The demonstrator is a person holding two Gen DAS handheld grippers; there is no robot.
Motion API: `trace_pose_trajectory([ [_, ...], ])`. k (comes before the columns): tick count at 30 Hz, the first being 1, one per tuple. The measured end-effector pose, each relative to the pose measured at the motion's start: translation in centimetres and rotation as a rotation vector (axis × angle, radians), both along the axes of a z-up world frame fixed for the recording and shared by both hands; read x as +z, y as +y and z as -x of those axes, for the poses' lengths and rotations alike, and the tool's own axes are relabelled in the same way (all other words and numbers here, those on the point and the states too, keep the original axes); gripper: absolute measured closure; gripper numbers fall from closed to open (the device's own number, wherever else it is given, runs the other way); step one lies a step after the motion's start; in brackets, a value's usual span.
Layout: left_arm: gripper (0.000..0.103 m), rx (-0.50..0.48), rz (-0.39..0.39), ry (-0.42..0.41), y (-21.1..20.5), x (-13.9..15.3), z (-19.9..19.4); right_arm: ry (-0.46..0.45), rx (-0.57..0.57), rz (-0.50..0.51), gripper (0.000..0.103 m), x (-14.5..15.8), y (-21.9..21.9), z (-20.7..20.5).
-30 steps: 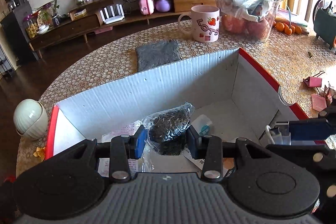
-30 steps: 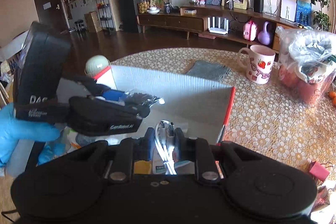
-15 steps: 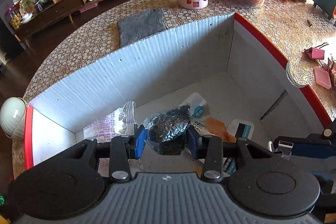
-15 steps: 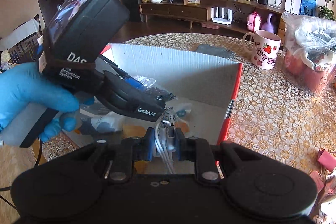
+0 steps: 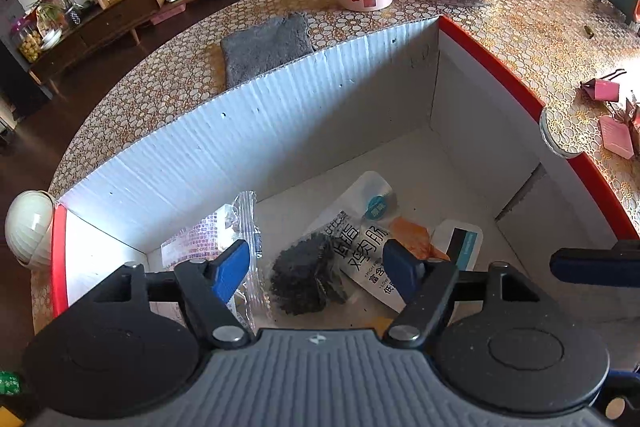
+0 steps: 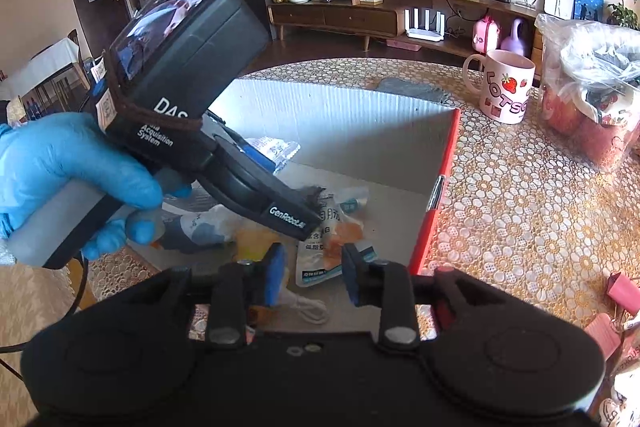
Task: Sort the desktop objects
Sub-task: 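Open the left gripper to drop the bag while the right gripper releases the cable into the box, then move both grippers back to the silver packet and cartoon plush on the table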
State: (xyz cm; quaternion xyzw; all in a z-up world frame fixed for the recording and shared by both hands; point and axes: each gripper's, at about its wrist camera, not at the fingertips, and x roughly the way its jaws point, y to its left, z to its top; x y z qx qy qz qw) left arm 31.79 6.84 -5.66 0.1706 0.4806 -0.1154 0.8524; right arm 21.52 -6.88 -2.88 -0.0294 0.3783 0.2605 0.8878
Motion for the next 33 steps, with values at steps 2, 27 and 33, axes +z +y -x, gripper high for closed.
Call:
trace_pose_trajectory([
  [2,0.03,0.0,0.009,-0.005,0.0,0.3,0.2,-0.006,0.001,-0.007,0.062,0.3,-0.2,0.3],
  [27,0.03,0.052,0.092,-0.171,-0.3,5.7,6.8,-0.047,-0.016,-0.081,0.05,3.6,-3.2,4.8],
  [33,0.03,0.06,0.126,-0.202,-0.8,6.4,8.8,-0.062,-0.018,-0.089,0.044,4.1,-3.9,6.3],
])
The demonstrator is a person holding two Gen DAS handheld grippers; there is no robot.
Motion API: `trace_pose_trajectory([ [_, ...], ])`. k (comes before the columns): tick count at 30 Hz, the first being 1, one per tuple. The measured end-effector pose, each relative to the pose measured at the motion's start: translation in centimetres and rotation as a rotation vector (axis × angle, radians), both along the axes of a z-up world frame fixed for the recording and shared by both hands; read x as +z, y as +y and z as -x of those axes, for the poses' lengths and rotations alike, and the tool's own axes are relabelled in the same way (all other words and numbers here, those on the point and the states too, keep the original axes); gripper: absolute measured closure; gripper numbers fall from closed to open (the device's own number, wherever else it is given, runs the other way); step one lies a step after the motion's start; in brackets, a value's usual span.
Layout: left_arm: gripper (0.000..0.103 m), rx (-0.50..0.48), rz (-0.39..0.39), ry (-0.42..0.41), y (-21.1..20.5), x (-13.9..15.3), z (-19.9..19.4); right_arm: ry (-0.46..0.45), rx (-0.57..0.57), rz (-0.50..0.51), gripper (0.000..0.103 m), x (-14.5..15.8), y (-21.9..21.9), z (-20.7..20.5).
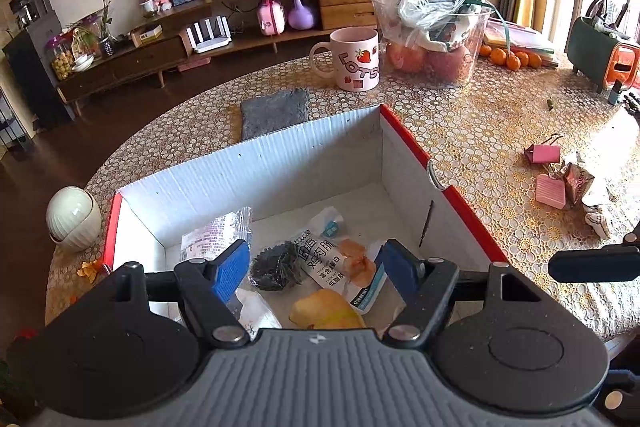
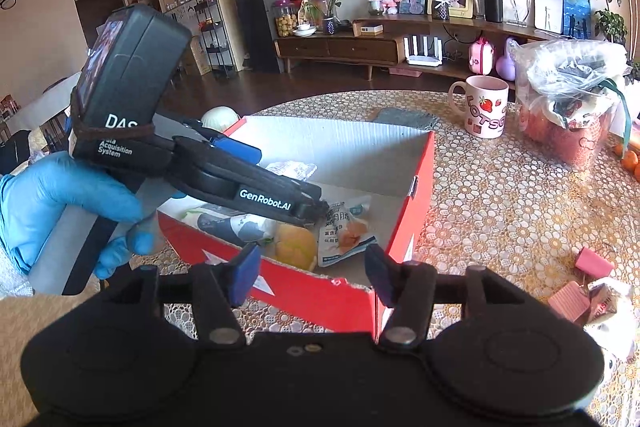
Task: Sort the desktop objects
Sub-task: 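Move both grippers back to the silver packet and cartoon plush on the table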
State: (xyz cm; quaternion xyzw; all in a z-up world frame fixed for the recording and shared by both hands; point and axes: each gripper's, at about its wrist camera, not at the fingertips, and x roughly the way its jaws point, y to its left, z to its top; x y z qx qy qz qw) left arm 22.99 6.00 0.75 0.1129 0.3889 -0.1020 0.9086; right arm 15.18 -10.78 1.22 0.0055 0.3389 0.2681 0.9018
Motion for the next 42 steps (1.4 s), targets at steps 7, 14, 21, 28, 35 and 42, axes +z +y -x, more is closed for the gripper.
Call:
trace_pose_trajectory([
  [7,0.03,0.004,0.025,-0.035,-0.7,0.1,2.6,0.001,-0.009,0.011,0.042,0.0,-0.7,1.1],
  [14,0.03,0.015,0.063,-0.065,-1.5,0.2,5.2,-0.008,-0.029,0.01,0.038,-0.1,-2.5,2.2],
  [21,0.03,0.004,0.073,-0.099,-3.1,0.3,7.6,-0.004,-0.065,0.017,0.038,-0.1,-5.3,3.2],
  [28,0.03,-0.029,0.123,-0.085,-5.2,-0.1,9.6,-0.001,-0.106,0.014,0.034,-0.4,-8.3,4.0],
  [35,0.03,-0.085,0.147,-0.088,-8.6,-0.7,11.5,-0.004,-0.164,0.038,0.034,-1.3,-11.8,4.9],
  [42,0.03,-0.138,0.167,-0.098,-12.3,-1.6,12.5,0.008,-0.255,0.057,0.034,-2.2,-15.9,5.2],
])
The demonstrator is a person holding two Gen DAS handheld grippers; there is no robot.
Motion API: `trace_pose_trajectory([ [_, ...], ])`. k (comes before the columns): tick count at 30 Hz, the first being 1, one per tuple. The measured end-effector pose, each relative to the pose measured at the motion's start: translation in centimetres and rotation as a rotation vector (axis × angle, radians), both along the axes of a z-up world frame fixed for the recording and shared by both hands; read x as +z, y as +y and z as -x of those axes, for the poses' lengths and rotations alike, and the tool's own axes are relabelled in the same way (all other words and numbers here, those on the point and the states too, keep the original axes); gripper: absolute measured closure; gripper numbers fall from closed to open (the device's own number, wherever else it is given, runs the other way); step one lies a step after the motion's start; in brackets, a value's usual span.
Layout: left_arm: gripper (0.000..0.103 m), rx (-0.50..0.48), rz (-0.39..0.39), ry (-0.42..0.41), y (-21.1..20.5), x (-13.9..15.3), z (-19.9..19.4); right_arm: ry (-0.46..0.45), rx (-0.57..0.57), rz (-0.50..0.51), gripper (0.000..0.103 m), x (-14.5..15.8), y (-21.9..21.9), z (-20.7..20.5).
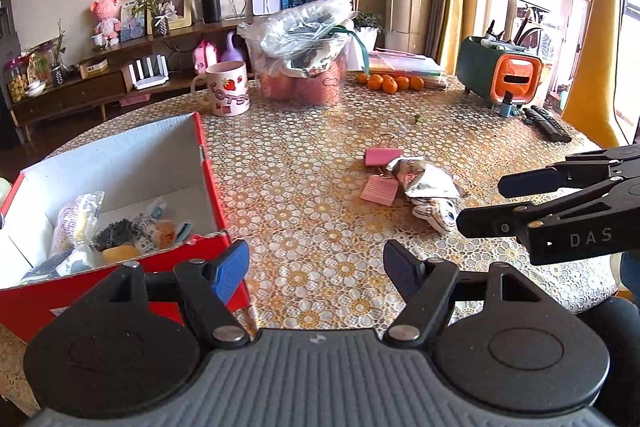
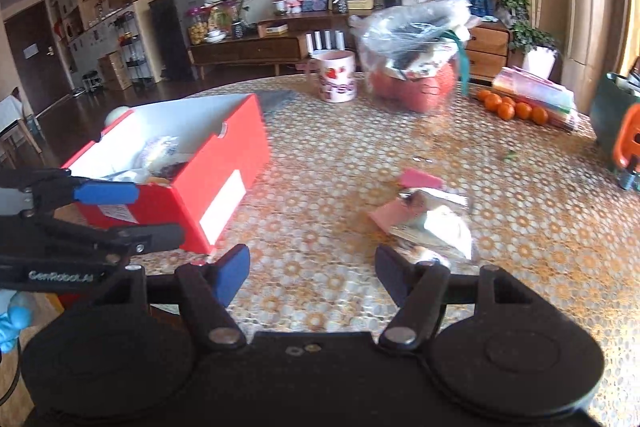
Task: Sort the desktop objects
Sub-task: 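Move both grippers back to the silver packet and cartoon plush on the table, then close the left gripper on the white cartoon-face plush while the right gripper grasps the silver ZHOUSHI packet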
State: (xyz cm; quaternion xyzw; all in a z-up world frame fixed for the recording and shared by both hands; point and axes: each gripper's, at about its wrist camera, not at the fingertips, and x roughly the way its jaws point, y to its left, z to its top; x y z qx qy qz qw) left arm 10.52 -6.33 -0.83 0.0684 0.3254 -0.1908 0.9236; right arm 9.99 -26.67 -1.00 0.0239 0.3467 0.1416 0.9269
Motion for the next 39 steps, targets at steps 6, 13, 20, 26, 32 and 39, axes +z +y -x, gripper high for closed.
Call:
trace_pose_trajectory([
  [6,0.03,-0.046,0.0,0.01,-2.9,-1.1,0.1,0.01,-0.069,0.011,0.032,-0.9,-2.7,-0.2],
  [13,0.02,-0.069,0.001,0.033,-5.4,-2.7,-0.7,0.02,-0.11,0.038,0.026,-1.7,-4.5,-1.9],
  [20,0.009,-0.089,-0.008,0.048,-7.3,-4.5,-2.4,0.039,-0.138,0.066,0.022,-2.5,-5.4,-5.4],
  [26,0.001,-0.119,-0.03,0.041,-9.3,-6.1,-4.0,0.066,-0.153,0.08,0.021,-3.8,-5.7,-8.6],
  [32,0.001,-0.156,-0.037,0.033,-11.3,-7.6,-5.6,0.107,-0.162,0.087,0.021,-5.6,-5.8,-11.2],
  [39,0.001,-0.178,-0.067,0.032,-13.3,-9.2,-7.3,0.147,-0.17,0.084,0.021,-7.3,-6.3,-13.3],
])
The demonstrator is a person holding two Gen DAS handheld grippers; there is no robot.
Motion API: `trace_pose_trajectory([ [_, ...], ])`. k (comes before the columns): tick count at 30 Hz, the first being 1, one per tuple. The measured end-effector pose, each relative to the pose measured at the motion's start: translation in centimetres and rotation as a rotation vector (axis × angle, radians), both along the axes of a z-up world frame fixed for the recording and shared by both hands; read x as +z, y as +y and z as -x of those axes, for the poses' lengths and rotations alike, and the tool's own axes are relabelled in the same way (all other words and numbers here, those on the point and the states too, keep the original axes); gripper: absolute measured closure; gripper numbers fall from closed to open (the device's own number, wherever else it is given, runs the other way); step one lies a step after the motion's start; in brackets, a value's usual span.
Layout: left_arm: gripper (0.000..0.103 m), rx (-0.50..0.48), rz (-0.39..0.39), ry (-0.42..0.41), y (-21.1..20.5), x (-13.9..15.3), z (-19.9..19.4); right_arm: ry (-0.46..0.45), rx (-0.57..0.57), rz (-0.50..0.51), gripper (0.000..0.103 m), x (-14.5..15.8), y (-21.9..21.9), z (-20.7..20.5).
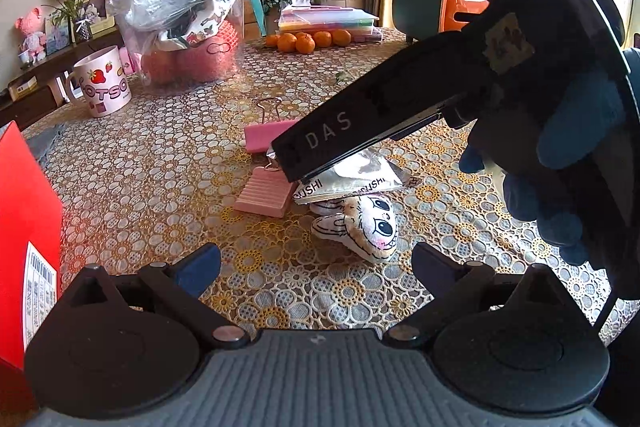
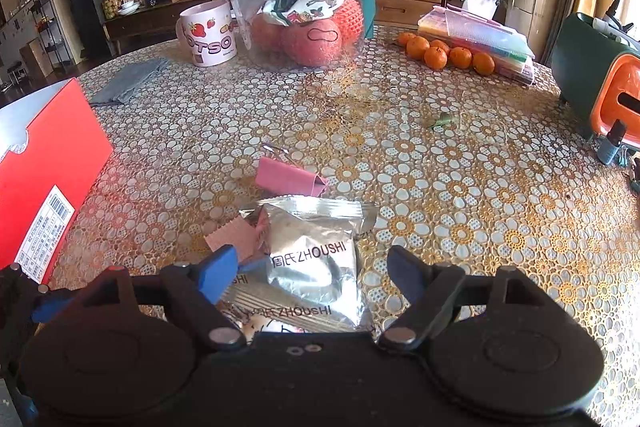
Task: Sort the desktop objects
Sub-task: 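Close the left gripper on the white cartoon-face plush while the right gripper grasps the silver ZHOUSHI packet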
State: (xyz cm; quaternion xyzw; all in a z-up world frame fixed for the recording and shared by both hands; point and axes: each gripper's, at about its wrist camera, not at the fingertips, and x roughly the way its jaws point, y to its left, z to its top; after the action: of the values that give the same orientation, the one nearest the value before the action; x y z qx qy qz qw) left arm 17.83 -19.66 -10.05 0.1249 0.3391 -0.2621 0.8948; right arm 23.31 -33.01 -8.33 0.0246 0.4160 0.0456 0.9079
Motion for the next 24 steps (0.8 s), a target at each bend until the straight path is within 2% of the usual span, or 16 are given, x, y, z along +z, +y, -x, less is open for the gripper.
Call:
trace_pose_trajectory([
  [11,0.001,-0.027,-0.027,-0.01,-1.8,-1.5,-1.7,0.028,0.017,-0.037,0.02,-0.9,0.1,-1.6],
  [24,0.003,-0.022,-0.036,-0.013,-2.3,-2.3,-2.3,0.039,0.014,-0.06,0.027,-1.8,0.0,-2.0],
])
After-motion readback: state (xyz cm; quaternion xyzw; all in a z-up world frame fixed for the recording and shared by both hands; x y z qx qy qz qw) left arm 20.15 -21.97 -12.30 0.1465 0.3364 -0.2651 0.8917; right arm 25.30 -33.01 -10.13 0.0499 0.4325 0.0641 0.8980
